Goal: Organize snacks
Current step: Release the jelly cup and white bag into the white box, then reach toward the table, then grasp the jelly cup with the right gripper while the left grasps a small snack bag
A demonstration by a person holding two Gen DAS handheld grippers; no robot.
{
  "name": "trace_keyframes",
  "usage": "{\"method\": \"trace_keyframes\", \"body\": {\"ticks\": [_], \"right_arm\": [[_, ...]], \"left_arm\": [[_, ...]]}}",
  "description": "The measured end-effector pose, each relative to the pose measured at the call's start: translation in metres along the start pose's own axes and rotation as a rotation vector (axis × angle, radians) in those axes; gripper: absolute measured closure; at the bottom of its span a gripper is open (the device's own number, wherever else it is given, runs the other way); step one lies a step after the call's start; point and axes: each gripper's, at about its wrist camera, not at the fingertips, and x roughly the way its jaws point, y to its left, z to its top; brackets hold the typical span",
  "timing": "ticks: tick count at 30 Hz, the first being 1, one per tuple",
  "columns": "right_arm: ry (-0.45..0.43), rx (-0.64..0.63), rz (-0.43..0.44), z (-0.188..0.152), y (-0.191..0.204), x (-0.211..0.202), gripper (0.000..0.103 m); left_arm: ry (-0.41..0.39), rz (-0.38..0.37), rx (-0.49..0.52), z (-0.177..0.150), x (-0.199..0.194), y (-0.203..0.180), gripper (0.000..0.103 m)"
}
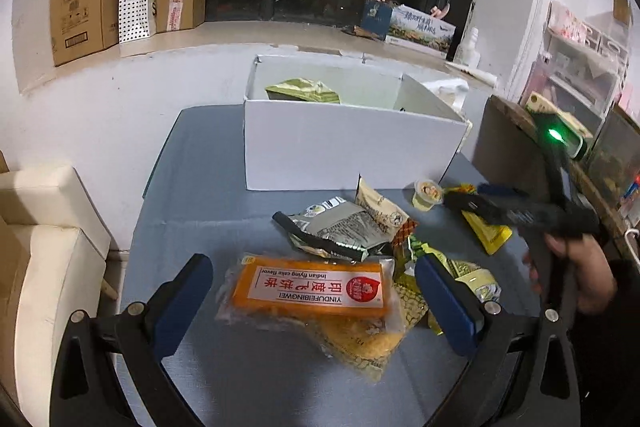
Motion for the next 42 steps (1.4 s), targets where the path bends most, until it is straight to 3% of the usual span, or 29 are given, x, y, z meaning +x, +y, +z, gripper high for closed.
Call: {"method": "trace_keyframes", "body": {"ticks": [6, 8, 9, 10, 12, 17, 23, 28, 36, 37, 38, 40, 41, 42], "right_arm": [[0.081, 0.008, 0.000, 0.017, -0.003, 0.046, 0.001], [0.100, 0.000, 0.003, 0.017, -0.002, 0.056, 0.015], [0.127, -0.004, -0.010, 0.017, -0.002, 0.061, 0.032], [0.137, -0.015, -0.022, 0.016, 0.000, 0.063, 0.056], [0.109, -0.044, -0.058, 0.015, 0.002, 0.058, 0.055], [0.044, -0.007, -0.005, 0.012, -0.005, 0.027, 0.055], [-0.044, 0.023, 0.067, -0.005, -0.006, -0.040, 0.055], [-0.098, 0.031, 0.082, -0.029, -0.002, -0.082, 0.055], [-0.146, 0.067, 0.075, -0.052, -0.013, -0.116, 0.055], [-0.148, 0.068, 0.075, -0.053, -0.013, -0.117, 0.055], [-0.149, 0.069, 0.071, -0.054, -0.014, -0.117, 0.055], [-0.142, 0.077, 0.076, -0.056, -0.017, -0.115, 0.055], [-0.138, 0.079, 0.080, -0.057, -0.017, -0.115, 0.055], [-0.135, 0.076, 0.081, -0.059, -0.017, -0.115, 0.055]], "left_arm": [[0.021, -0.001, 0.009, 0.000, 0.007, -0.002, 0.000], [0.032, -0.004, 0.018, 0.000, 0.009, -0.004, 0.000], [0.036, -0.002, 0.021, 0.000, 0.010, -0.005, 0.000], [0.039, -0.003, 0.024, 0.000, 0.012, -0.005, 0.000], [0.043, -0.011, 0.025, 0.001, 0.013, -0.007, 0.000], [0.057, -0.040, 0.037, 0.012, 0.023, -0.013, 0.000], [0.095, -0.071, 0.114, 0.038, 0.055, -0.038, 0.000], [0.171, -0.053, 0.202, 0.057, 0.103, -0.068, 0.000], [0.332, -0.019, 0.225, 0.062, 0.171, -0.078, 0.002], [0.336, -0.030, 0.227, 0.061, 0.175, -0.076, 0.008], [0.332, -0.032, 0.240, 0.060, 0.176, -0.076, 0.028], [0.315, -0.023, 0.265, 0.060, 0.173, -0.075, 0.055], [0.305, -0.074, 0.242, 0.062, 0.167, -0.072, 0.067], [0.298, -0.095, 0.229, 0.064, 0.163, -0.069, 0.072]]}}
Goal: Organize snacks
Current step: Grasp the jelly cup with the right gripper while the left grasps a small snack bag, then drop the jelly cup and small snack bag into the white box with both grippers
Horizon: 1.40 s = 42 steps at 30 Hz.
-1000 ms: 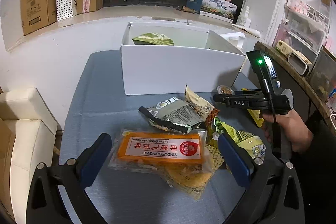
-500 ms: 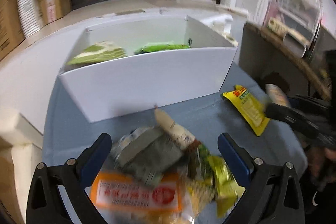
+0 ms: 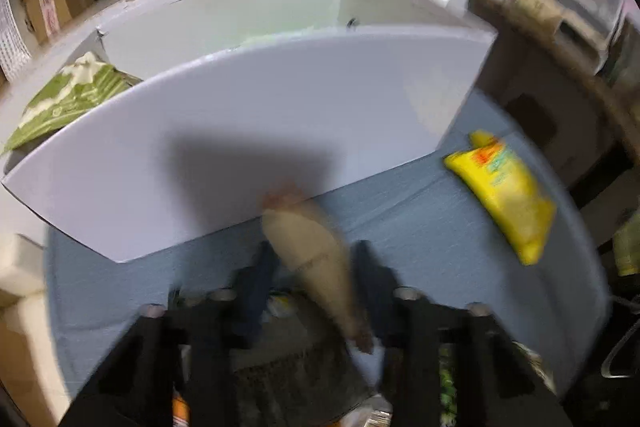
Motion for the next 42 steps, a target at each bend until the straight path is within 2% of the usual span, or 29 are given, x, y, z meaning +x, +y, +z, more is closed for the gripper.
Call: {"method": "trace_keyframes", "body": {"ticks": [1, 2, 6, 9, 15, 18, 23, 29, 36, 39, 40, 41, 42], "right_arm": [[0.002, -0.001, 0.000, -0.001, 0.000, 0.001, 0.055], [0.005, 0.001, 0.003, -0.001, 0.000, 0.002, 0.055], [0.017, -0.007, 0.008, -0.002, 0.004, 0.010, 0.055], [0.019, -0.007, 0.008, -0.002, 0.007, 0.013, 0.055], [-0.018, -0.012, 0.021, 0.014, 0.013, 0.011, 0.055], [-0.039, -0.033, 0.032, 0.032, 0.022, 0.012, 0.055], [-0.083, -0.097, 0.054, 0.080, 0.037, 0.021, 0.055], [-0.111, -0.097, 0.060, 0.148, 0.037, 0.050, 0.055], [-0.040, -0.101, -0.008, 0.194, 0.029, 0.108, 0.055], [-0.005, -0.108, -0.043, 0.205, 0.025, 0.129, 0.055], [0.008, -0.110, -0.050, 0.208, 0.024, 0.136, 0.054], [0.021, -0.112, -0.052, 0.210, 0.024, 0.142, 0.053], [0.045, -0.119, -0.041, 0.211, 0.024, 0.149, 0.033]], "left_arm": [[-0.010, 0.011, 0.005, -0.001, -0.004, 0.001, 0.079], [-0.027, 0.022, 0.012, -0.002, -0.010, 0.001, 0.079], [-0.089, -0.013, 0.016, -0.009, -0.031, 0.002, 0.079], [-0.169, -0.048, -0.023, -0.017, -0.058, 0.003, 0.079], [-0.332, -0.060, -0.058, -0.021, -0.113, 0.001, 0.079], [-0.402, -0.069, -0.069, -0.007, -0.139, 0.007, 0.079], [-0.481, -0.036, -0.056, 0.033, -0.166, 0.016, 0.079], [-0.485, 0.014, -0.057, 0.079, -0.159, 0.033, 0.079], [-0.436, 0.038, -0.102, 0.124, -0.120, 0.054, 0.079], [-0.404, 0.077, -0.101, 0.135, -0.104, 0.060, 0.079], [-0.390, 0.094, -0.105, 0.137, -0.098, 0.063, 0.077], [-0.369, 0.102, -0.119, 0.139, -0.092, 0.068, 0.068], [-0.340, 0.115, -0.158, 0.140, -0.086, 0.076, 0.055]]}}
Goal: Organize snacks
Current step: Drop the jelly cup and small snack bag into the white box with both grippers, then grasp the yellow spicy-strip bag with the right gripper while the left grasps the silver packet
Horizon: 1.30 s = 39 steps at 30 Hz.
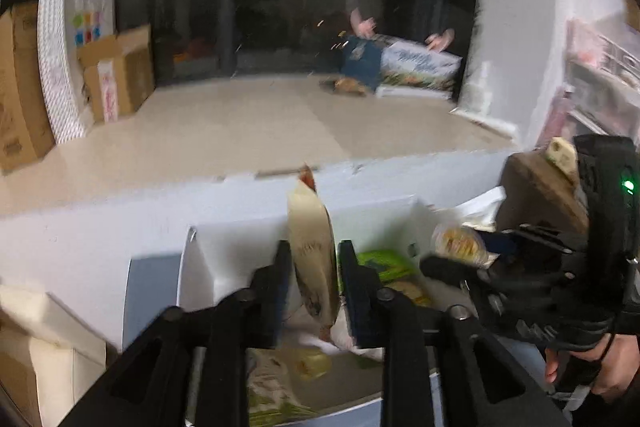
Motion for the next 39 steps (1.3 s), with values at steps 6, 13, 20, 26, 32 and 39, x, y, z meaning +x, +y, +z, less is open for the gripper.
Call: {"method": "trace_keyframes", "body": {"ticks": [6, 13, 20, 26, 32, 39], "right_arm": [[-0.010, 0.026, -0.031, -0.009, -0.009, 0.004, 0.000], [-0.014, 0.006, -0.007, -0.014, -0.001, -0.010, 0.000], [-0.090, -0.050, 0.061, -0.041, 0.021, -0.067, 0.000], [-0.140, 0.067, 0.221, -0.097, 0.012, -0.120, 0.000], [-0.150, 0.202, 0.274, -0.168, -0.008, -0.155, 0.000], [-0.120, 0.249, 0.168, -0.229, -0.020, -0.175, 0.000]], "left_arm": [[0.040, 0.050, -0.115, -0.015, 0.008, 0.033, 0.000], [0.040, 0.046, -0.091, -0.028, -0.007, 0.029, 0.000], [-0.026, -0.042, -0.005, -0.046, -0.057, 0.012, 0.000], [-0.097, -0.089, -0.016, -0.089, -0.108, 0.004, 0.000], [-0.069, -0.093, -0.004, -0.158, -0.131, -0.009, 0.000], [0.029, -0.122, -0.012, -0.232, -0.136, -0.018, 0.000]]}}
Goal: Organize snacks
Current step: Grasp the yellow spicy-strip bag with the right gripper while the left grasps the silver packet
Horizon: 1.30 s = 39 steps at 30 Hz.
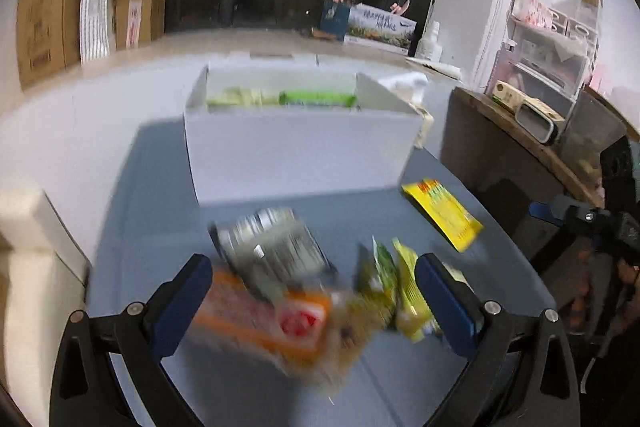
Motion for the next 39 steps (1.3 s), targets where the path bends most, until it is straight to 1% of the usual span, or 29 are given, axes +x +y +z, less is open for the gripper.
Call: {"method": "trace_keyframes", "body": {"ticks": [3, 7, 8, 10, 12, 14, 16, 18, 21, 24, 25, 26, 29, 30, 31, 32, 33, 34, 35, 36, 38, 39], "right_arm": [[0.053, -0.032, -0.034, -0.007, -0.001, 0.001, 0.000], [0.096, -0.068, -0.128, -0.013, -0.009, 0.008, 0.000], [0.106, -0.078, -0.155, -0.013, -0.012, 0.011, 0.000], [0.168, -0.110, -0.226, -0.016, -0.021, 0.023, 0.000], [0.195, -0.153, -0.290, -0.015, -0.027, 0.037, 0.000], [0.232, -0.181, -0.314, -0.012, -0.031, 0.054, 0.000], [0.236, -0.221, -0.340, -0.005, -0.035, 0.073, 0.000], [0.264, -0.245, -0.371, 0.003, -0.040, 0.096, 0.000], [0.299, -0.241, -0.391, 0.018, -0.052, 0.129, 0.000], [0.347, -0.215, -0.399, 0.025, -0.064, 0.156, 0.000], [0.355, -0.220, -0.411, 0.025, -0.066, 0.162, 0.000], [0.345, -0.248, -0.430, 0.026, -0.065, 0.165, 0.000], [0.337, -0.253, -0.434, 0.025, -0.063, 0.167, 0.001], [0.322, -0.259, -0.428, 0.023, -0.061, 0.164, 0.011], [0.309, -0.268, -0.424, 0.021, -0.057, 0.161, 0.030], [0.304, -0.271, -0.424, 0.021, -0.053, 0.158, 0.039], [0.310, -0.266, -0.422, 0.019, -0.051, 0.155, 0.046], [0.309, -0.270, -0.417, 0.017, -0.049, 0.154, 0.049], [0.309, -0.279, -0.402, 0.014, -0.046, 0.153, 0.050], [0.307, -0.275, -0.377, 0.012, -0.045, 0.150, 0.052], [0.294, -0.231, -0.325, 0.010, -0.045, 0.143, 0.053], [0.269, -0.212, -0.303, 0.009, -0.043, 0.134, 0.054]], "left_arm": [[0.017, 0.015, -0.028, -0.016, -0.002, 0.001, 0.000], [0.019, 0.010, -0.074, -0.022, -0.005, 0.005, 0.000], [0.019, 0.011, -0.072, -0.023, -0.006, 0.005, 0.000], [0.020, 0.012, -0.067, -0.024, -0.007, 0.007, 0.000], [0.019, 0.015, -0.067, -0.024, -0.008, 0.007, 0.000], [0.013, 0.013, -0.069, -0.024, -0.010, 0.007, 0.000], [-0.002, 0.010, -0.070, -0.024, -0.014, 0.008, 0.000], [0.002, 0.013, -0.056, -0.024, -0.015, 0.007, 0.000], [0.009, 0.025, -0.040, -0.026, -0.017, 0.008, 0.000], [0.015, 0.032, -0.044, -0.029, -0.018, 0.012, 0.000], [0.018, 0.036, -0.047, -0.030, -0.017, 0.014, 0.000], [0.021, 0.040, -0.048, -0.031, -0.017, 0.016, 0.000], [0.031, 0.051, -0.066, -0.032, -0.014, 0.023, 0.000], [0.033, 0.055, -0.069, -0.032, -0.013, 0.025, 0.000], [0.034, 0.061, -0.069, -0.033, -0.012, 0.026, 0.000], [0.042, 0.064, -0.066, -0.032, -0.009, 0.028, 0.000], [0.050, 0.063, -0.061, -0.031, -0.006, 0.029, 0.000], [0.054, 0.061, -0.050, -0.030, -0.003, 0.029, 0.000], [0.056, 0.060, -0.042, -0.028, 0.000, 0.029, 0.000], [0.064, 0.061, -0.032, -0.025, 0.005, 0.030, 0.000], [0.082, 0.042, -0.007, -0.018, 0.015, 0.032, 0.000], [0.093, 0.038, 0.002, -0.013, 0.021, 0.033, 0.000]]}}
